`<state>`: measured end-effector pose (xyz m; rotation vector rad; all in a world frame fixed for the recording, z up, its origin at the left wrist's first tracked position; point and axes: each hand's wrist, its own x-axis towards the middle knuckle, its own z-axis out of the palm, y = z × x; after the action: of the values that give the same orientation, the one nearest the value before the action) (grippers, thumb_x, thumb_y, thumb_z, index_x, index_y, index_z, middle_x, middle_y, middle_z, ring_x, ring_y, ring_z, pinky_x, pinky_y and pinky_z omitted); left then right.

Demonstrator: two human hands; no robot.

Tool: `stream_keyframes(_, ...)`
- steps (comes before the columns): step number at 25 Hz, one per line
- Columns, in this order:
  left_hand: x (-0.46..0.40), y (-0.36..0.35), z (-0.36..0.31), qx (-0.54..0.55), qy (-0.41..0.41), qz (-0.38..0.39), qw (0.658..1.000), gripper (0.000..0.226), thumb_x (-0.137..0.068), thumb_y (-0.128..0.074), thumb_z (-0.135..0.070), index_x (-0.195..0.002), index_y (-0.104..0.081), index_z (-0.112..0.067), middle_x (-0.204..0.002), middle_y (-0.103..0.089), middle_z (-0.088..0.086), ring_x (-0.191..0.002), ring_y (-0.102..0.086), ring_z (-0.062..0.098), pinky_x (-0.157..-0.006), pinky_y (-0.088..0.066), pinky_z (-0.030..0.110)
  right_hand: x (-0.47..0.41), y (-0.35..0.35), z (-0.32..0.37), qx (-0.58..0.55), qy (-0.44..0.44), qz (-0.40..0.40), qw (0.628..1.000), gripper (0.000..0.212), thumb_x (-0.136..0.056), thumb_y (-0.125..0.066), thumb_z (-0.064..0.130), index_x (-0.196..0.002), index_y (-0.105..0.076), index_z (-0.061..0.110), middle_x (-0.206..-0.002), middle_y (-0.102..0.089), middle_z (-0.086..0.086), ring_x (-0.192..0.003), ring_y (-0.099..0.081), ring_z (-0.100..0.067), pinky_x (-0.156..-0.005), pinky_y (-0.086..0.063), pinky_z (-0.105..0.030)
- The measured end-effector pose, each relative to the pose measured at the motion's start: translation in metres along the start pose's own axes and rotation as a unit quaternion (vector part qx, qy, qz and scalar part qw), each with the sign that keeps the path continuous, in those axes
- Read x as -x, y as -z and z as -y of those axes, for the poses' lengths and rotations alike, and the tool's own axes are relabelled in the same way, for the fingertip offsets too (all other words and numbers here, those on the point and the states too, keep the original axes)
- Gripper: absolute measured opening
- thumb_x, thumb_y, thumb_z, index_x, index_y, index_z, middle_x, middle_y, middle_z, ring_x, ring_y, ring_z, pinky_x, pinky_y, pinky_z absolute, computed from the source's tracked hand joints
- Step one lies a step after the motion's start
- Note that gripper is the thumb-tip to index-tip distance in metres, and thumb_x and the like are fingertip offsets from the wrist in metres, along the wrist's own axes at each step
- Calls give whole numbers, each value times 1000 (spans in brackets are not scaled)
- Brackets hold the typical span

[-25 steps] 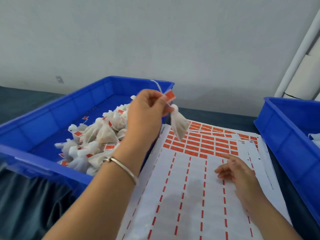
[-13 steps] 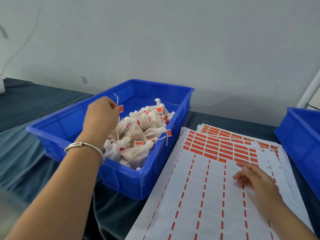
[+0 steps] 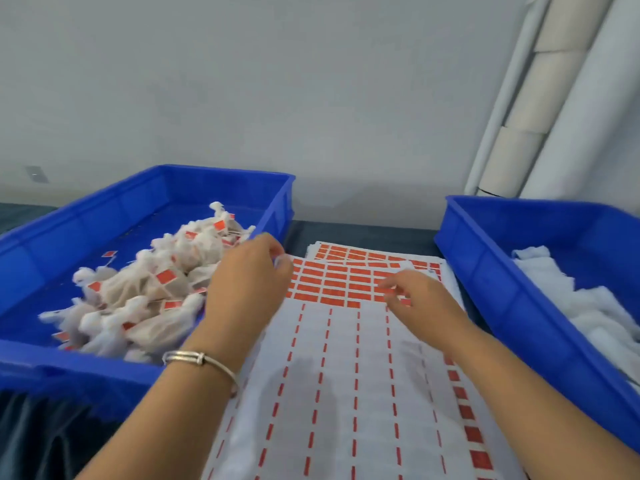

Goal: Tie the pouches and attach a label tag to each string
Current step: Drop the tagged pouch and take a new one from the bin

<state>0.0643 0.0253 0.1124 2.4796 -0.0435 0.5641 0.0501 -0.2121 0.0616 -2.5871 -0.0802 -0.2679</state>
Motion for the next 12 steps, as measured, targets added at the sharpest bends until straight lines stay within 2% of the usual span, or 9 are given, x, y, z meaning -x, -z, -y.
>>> stream_keyframes(2, 15, -37, -23, 54, -20, 121, 991, 12, -90, -56, -34, -101, -60, -29, -80, -59, -16, -69, -56, 2, -57, -42, 13, -7, 32, 0, -18, 14, -67, 997, 15, -93, -56, 28, -106, -63, 30, -101, -55, 19, -83, -54, 3, -75, -42, -13)
stream_keyframes(4, 36, -77, -38, 50, -55, 227, 971, 23, -90, -57, -38, -112, -59, -31, -104, -64, -12, -88, -61, 6, -74, -51, 19, -9, 67, -5, -33, 9, -159, 987, 13, -93, -56, 21, -94, -61, 33, -88, -53, 23, -77, -52, 6, -66, -37, -9)
stream_keyframes(6, 56, -114, -43, 13, -83, 300, 950, 35, -91, -54, -41, -124, -54, -31, -126, -57, -9, -109, -56, 13, -93, -46, 29, -9, 99, -18, -50, -25, -224, 973, 22, -93, -52, 13, -90, -60, 34, -86, -54, 23, -74, -52, 4, -62, -34, -9)
stream_keyframes(7, 64, -131, -43, -19, -103, 323, 940, 41, -91, -51, -43, -130, -49, -30, -135, -51, -8, -120, -50, 15, -102, -38, 34, -10, 114, -29, -62, -57, -238, 968, 27, -92, -48, 9, -89, -61, 33, -88, -58, 18, -77, -54, 1, -64, -36, -12)
stream_keyframes(8, 69, -144, -41, -52, -128, 330, 934, 45, -93, -47, -45, -135, -43, -29, -143, -42, -7, -130, -40, 17, -110, -27, 39, -10, 127, -42, -66, -94, -239, 964, 30, -92, -45, 6, -88, -62, 31, -91, -60, 13, -83, -57, -4, -65, -38, -16)
stream_keyframes(10, 74, -162, -37, -90, -157, 315, 932, 53, -96, -34, -48, -145, -27, -29, -156, -19, -7, -144, -13, 17, -115, -4, 44, -8, 145, -75, -25, -183, -191, 964, 33, -92, -40, 2, -91, -65, 24, -101, -64, 4, -96, -59, -15, -62, -39, -20)
stream_keyframes(12, 76, -173, -32, -110, -167, 296, 934, 56, -97, -22, -51, -148, -11, -31, -158, -2, -9, -145, 3, 15, -113, 6, 43, 1, 152, -114, 87, -258, -66, 960, 36, -94, -38, 1, -111, -66, 15, -123, -60, -4, -112, -55, -23, -74, -43, -26)
